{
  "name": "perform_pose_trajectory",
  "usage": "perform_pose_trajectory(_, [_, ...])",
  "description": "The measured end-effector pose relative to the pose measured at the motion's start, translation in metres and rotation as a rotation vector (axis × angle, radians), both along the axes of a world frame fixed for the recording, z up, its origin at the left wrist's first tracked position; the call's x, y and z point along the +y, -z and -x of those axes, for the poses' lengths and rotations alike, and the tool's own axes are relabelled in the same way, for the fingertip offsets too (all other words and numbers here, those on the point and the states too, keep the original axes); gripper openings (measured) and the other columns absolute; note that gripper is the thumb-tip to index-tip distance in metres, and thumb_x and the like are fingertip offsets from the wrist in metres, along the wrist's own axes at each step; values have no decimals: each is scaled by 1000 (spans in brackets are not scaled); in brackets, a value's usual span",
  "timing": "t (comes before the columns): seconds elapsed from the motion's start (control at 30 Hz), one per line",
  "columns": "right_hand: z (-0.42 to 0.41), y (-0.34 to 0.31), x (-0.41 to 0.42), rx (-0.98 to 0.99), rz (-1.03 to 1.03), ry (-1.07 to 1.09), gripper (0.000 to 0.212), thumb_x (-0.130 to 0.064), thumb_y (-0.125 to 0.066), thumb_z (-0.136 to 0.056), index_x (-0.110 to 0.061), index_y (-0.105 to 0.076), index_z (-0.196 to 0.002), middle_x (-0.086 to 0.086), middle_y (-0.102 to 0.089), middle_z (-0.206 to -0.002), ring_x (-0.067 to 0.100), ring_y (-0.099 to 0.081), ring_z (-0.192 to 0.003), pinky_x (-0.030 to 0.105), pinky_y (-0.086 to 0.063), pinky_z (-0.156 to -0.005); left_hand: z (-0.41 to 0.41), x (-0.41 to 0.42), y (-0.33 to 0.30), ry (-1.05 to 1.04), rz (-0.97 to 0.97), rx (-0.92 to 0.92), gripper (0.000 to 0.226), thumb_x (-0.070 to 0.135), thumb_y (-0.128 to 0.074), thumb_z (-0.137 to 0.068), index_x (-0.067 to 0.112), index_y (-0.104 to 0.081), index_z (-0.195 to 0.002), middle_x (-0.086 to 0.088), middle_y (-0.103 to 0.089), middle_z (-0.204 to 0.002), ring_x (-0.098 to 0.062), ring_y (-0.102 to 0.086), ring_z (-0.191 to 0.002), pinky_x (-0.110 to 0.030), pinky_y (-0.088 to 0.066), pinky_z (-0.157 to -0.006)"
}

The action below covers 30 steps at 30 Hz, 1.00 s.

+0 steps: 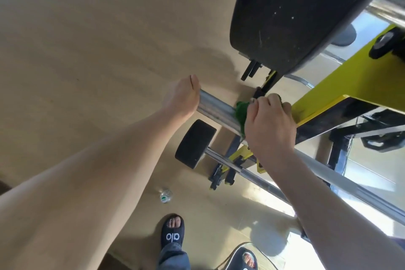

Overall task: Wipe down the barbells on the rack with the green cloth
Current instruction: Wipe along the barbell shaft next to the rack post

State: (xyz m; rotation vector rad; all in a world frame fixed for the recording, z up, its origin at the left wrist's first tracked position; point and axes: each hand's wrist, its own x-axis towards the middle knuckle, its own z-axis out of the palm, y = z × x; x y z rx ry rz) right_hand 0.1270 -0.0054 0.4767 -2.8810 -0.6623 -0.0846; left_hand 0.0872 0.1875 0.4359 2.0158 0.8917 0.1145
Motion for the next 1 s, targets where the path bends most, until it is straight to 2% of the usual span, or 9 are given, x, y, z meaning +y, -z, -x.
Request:
perform_pose_trajectory(0.1, [-18,6,44,261,-46,79,52,-37,-19,-107,-11,-50,-73,5,-56,-78,22,-58,-79,30,-41,-60,-2,-1,-1,-17,-8,-5,52,38,-22,-105,9,-60,-87,-15,-62,-85,-30,-61,-80,-51,-55,-80])
perform_pose_trajectory(0.23, [-14,14,85,219,-99,52,61,-40,-18,-106,-11,-64,-79,6,-61,-66,15,-60,-62,27,-42,-50,-4,-2,-2,-44,1,-11,48,35,-25,-104,7,-60,-86,-14,-61,-83,-32,-60,-81,-49,-54,-80])
perform_pose_trajectory(0.4, [16,13,122,79,-232,-49,47,-32,-24,-107,-10,-65,-96,4,-59,-94,21,-55,-84,33,-39,-69,-3,1,-2,35,45,-14,28,22,-37,-106,9,-61,-99,-6,-66,-103,-21,-65,-95,-23,-42,-66])
perform_pose_trajectory(0.5, [16,26,118,-11,-245,-108,47,-31,-23,-106,-12,-64,-95,2,-60,-102,22,-56,-90,32,-38,-70,-1,3,-4,28,100,-53,29,18,-35,-108,15,-58,-90,0,-61,-107,-8,-62,-80,-17,-44,-69])
perform_pose_trajectory(0.57, [10,33,95,-61,-184,-171,48,-31,-16,-104,-14,-60,-94,2,-57,-99,19,-50,-86,28,-33,-70,-2,3,-1,29,63,-45,38,21,-32,-107,0,-60,-93,-12,-68,-106,-24,-57,-78,-35,-51,-79])
perform_pose_trajectory(0.67, [13,33,59,-149,-216,-141,35,-30,-31,-105,-13,-59,-92,3,-57,-94,15,-41,-79,29,-33,-70,-2,2,2,34,64,-72,44,28,-29,-107,-3,-59,-97,-28,-64,-97,-37,-63,-82,-56,-54,-78])
perform_pose_trajectory(0.8, [32,32,54,-236,-227,-132,30,-24,-37,-104,-8,-61,-93,7,-58,-96,22,-48,-82,33,-37,-72,-2,3,3,43,27,-42,45,29,-29,-106,-4,-59,-96,-27,-64,-96,-43,-62,-88,-57,-54,-77])
perform_pose_trajectory(0.9, [58,27,55,-169,-370,-183,30,-23,-37,-104,-9,-61,-91,5,-58,-93,21,-51,-80,37,-43,-72,-1,8,3,101,-65,18,44,32,-25,-107,4,-57,-96,-16,-63,-95,-35,-58,-85,-45,-52,-79])
perform_pose_trajectory(1.0, [100,35,41,85,-580,-193,33,-26,-35,-102,-12,-61,-85,-3,-58,-87,14,-53,-74,31,-47,-67,1,12,3,122,13,31,56,51,-17,-104,19,-55,-130,-6,-58,-124,-25,-56,-112,-38,-43,-97])
